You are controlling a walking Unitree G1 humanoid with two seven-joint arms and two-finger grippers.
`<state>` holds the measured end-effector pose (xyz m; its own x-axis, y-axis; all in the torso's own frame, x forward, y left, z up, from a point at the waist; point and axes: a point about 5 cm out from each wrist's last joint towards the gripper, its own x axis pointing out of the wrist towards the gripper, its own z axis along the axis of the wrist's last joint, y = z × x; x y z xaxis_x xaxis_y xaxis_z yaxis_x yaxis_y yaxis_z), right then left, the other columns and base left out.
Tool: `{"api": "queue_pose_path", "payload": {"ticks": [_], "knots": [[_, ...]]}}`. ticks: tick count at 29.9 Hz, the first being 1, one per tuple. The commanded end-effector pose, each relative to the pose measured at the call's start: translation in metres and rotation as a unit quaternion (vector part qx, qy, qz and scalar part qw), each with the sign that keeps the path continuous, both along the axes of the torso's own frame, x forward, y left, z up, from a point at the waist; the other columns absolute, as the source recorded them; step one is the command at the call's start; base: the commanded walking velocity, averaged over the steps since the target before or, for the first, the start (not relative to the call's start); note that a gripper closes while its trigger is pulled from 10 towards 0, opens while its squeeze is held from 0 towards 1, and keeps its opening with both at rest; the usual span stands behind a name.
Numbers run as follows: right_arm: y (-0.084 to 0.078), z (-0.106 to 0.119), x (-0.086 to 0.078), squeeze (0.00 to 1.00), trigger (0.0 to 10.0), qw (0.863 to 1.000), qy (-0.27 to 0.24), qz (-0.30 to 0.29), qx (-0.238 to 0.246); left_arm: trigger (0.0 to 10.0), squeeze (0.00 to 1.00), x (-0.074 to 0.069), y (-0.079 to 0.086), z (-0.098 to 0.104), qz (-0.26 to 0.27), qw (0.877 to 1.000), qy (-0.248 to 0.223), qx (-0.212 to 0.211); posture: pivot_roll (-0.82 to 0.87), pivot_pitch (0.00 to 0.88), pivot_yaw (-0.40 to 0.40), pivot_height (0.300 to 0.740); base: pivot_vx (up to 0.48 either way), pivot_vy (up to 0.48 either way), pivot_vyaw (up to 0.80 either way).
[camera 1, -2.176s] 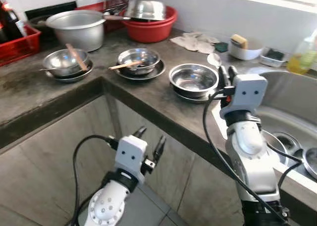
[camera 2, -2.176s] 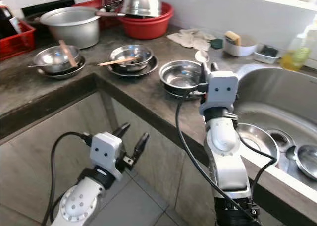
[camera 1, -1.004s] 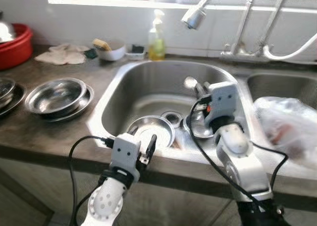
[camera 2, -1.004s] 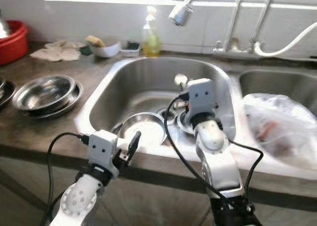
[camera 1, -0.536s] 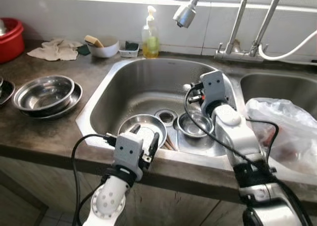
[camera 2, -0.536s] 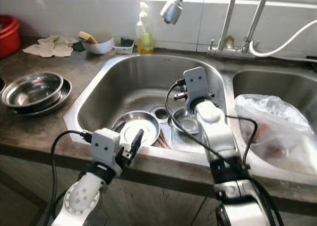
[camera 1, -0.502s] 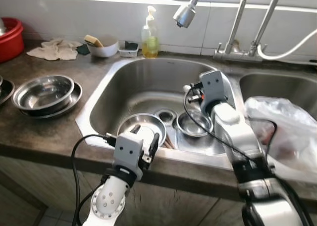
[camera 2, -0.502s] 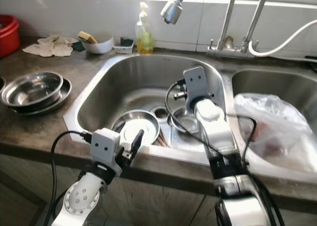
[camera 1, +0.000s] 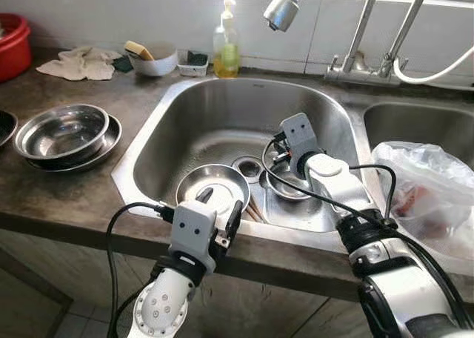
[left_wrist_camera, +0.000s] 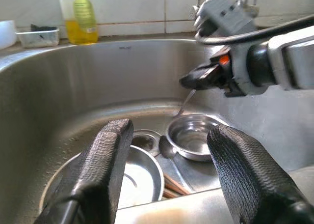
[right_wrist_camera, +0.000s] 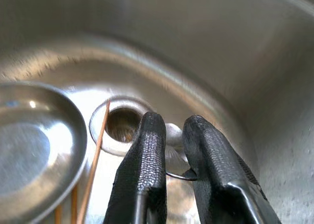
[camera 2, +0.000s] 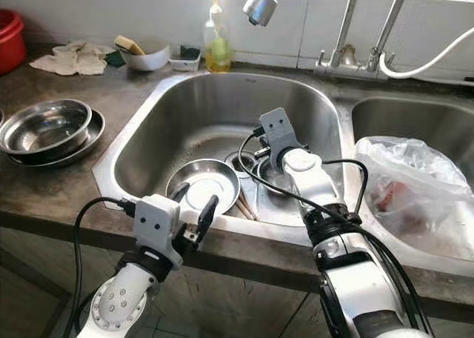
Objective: Kitchen organization
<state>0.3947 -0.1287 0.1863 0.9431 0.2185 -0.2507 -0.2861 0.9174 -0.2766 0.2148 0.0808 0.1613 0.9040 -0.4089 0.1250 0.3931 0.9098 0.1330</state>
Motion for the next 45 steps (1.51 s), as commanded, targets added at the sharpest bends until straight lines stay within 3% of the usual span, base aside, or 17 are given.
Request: {"api": "queue_pose_path", "payload": {"ticks": [1,3,4,5,6,13,18,20,22,25,26,28,29,30,35,37,45], "knots": [[-0.004,0.002,0.002,0.00,10.0,1.000,0.000,-0.003,-0.002,10.0,0.00,-0.005,-0.003,-0.009,-0.011,0.999,0.027,0.014,0.17,0.195,-0.059,0.740,0.000,0.000,0.00],[-0.005,0.001,0.003,0.00,10.0,1.000,0.004,-0.006,-0.002,10.0,0.00,-0.006,-0.003,-0.009,-0.012,0.999,0.028,0.015,0.17,0.199,-0.057,0.740,0.000,0.000,0.00],[-0.007,-0.004,0.002,0.71,10.0,1.000,0.013,-0.003,-0.006,10.0,0.00,-0.007,-0.004,-0.009,-0.015,0.999,0.031,0.016,0.17,0.198,-0.057,0.740,0.000,0.000,0.00],[-0.007,-0.004,0.002,0.71,10.0,1.000,0.013,-0.003,-0.006,10.0,0.00,-0.007,-0.004,-0.009,-0.015,0.999,0.031,0.016,0.17,0.198,-0.057,0.740,0.000,0.000,0.00],[-0.007,-0.006,0.002,1.00,10.0,1.000,0.015,-0.001,-0.008,10.0,0.00,-0.008,-0.004,-0.009,-0.016,0.999,0.031,0.015,0.17,0.198,-0.057,0.740,0.000,0.000,0.00],[-0.008,-0.007,0.000,1.00,10.0,1.000,0.006,-0.004,-0.002,10.0,0.00,-0.007,-0.004,-0.010,-0.018,0.999,0.033,0.017,0.17,0.184,-0.055,0.740,0.000,0.000,0.00],[-0.009,0.005,-0.002,1.00,10.0,0.999,-0.036,-0.013,0.024,10.0,0.00,-0.004,-0.003,-0.011,-0.015,0.999,0.032,0.020,0.18,0.164,-0.057,0.740,0.000,0.000,0.00],[-0.011,0.016,-0.004,0.00,10.0,0.997,-0.070,-0.020,0.041,10.0,0.00,-0.003,-0.003,-0.011,-0.013,0.999,0.030,0.022,0.17,0.158,-0.055,0.740,0.000,0.000,0.00],[-0.013,0.025,-0.009,0.00,10.0,0.993,-0.104,-0.020,0.049,10.0,0.00,-0.003,-0.002,-0.012,-0.012,0.999,0.029,0.024,0.17,0.149,-0.052,0.740,0.000,0.000,0.00],[-0.013,0.025,-0.009,0.00,10.0,0.993,-0.104,-0.020,0.049,10.0,0.00,-0.003,-0.002,-0.012,-0.012,0.999,0.029,0.024,0.17,0.149,-0.052,0.740,0.000,0.000,0.00],[-0.016,0.036,-0.023,0.00,10.0,0.986,-0.151,-0.024,0.071,10.0,0.00,0.000,-0.001,-0.013,-0.011,0.999,0.029,0.027,0.16,0.123,-0.046,0.740,0.000,0.000,0.00],[-0.016,0.036,-0.023,0.00,10.0,0.986,-0.151,-0.024,0.071,10.0,0.00,0.000,-0.001,-0.013,-0.011,0.999,0.029,0.027,0.16,0.123,-0.046,0.740,0.000,0.000,0.00],[-0.021,0.042,-0.041,0.00,10.0,0.979,-0.184,-0.028,0.081,10.0,0.00,0.002,0.000,-0.014,-0.007,0.999,0.025,0.029,0.16,0.113,-0.044,0.740,0.000,0.000,0.00],[-0.023,0.042,-0.047,0.00,10.0,0.977,-0.192,-0.030,0.082,10.0,0.00,0.003,0.001,-0.014,-0.004,0.999,0.022,0.029,0.16,0.105,-0.043,0.740,0.000,0.000,0.00],[-0.025,0.036,-0.066,0.00,10.0,0.973,-0.206,-0.035,0.103,10.0,0.00,0.004,0.002,-0.014,0.001,0.999,0.019,0.028,0.15,0.082,-0.039,0.740,0.000,0.000,0.00],[-0.025,0.036,-0.066,0.00,10.0,0.973,-0.206,-0.035,0.103,10.0,0.00,0.004,0.002,-0.014,0.001,0.999,0.019,0.028,0.15,0.082,-0.039,0.740,0.000,0.000,0.00],[-0.024,0.006,-0.125,0.00,10.0,0.968,-0.205,-0.049,0.139,10.0,0.00,0.003,0.005,-0.016,-0.002,0.999,0.015,0.029,0.14,0.055,-0.026,0.740,0.000,0.000,0.00]]}}
